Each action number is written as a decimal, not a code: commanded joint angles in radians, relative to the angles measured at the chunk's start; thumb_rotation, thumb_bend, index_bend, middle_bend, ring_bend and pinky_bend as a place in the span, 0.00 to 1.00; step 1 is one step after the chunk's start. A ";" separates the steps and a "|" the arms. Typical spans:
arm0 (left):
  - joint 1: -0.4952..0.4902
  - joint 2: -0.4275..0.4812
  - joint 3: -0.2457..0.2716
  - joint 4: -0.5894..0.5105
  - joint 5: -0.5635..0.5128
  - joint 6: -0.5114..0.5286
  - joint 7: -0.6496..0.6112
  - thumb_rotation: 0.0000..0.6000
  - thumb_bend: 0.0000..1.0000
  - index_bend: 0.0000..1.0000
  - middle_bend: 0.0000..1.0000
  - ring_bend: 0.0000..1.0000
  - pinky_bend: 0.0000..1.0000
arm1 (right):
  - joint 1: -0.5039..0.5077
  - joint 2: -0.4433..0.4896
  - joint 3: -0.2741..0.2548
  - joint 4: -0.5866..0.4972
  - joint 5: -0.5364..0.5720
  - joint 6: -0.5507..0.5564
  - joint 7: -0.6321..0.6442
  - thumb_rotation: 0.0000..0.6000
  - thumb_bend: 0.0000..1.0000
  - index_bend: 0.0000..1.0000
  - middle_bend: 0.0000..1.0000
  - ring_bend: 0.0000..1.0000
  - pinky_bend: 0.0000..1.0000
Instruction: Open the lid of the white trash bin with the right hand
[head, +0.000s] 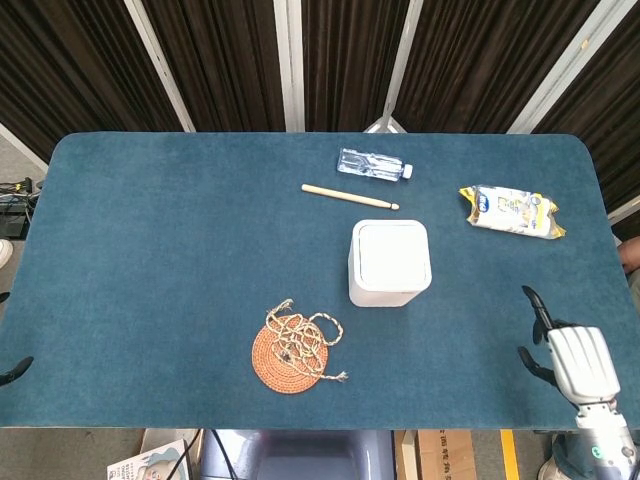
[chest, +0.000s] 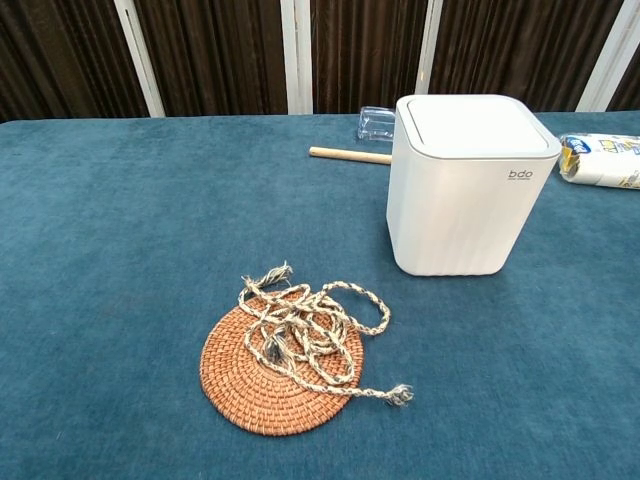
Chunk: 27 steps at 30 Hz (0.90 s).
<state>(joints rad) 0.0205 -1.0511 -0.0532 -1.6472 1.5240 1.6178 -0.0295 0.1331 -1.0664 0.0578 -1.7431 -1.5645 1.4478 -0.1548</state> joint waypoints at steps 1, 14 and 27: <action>-0.002 -0.002 -0.001 0.001 0.001 0.001 0.001 1.00 0.16 0.18 0.05 0.00 0.00 | 0.059 0.062 0.042 -0.087 0.019 -0.063 -0.081 1.00 0.61 0.10 0.86 0.87 0.91; 0.010 -0.026 -0.014 0.027 0.009 0.049 -0.004 1.00 0.16 0.17 0.05 0.00 0.00 | 0.294 0.211 0.120 -0.332 0.274 -0.458 -0.208 1.00 0.71 0.11 0.87 0.88 0.91; 0.009 -0.021 -0.016 0.021 -0.005 0.039 0.002 1.00 0.16 0.17 0.05 0.00 0.00 | 0.505 0.150 0.146 -0.425 0.605 -0.544 -0.469 1.00 0.71 0.15 0.87 0.88 0.91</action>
<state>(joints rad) 0.0293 -1.0726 -0.0688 -1.6264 1.5193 1.6562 -0.0275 0.6025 -0.9008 0.2003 -2.1480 -1.0039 0.9040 -0.5814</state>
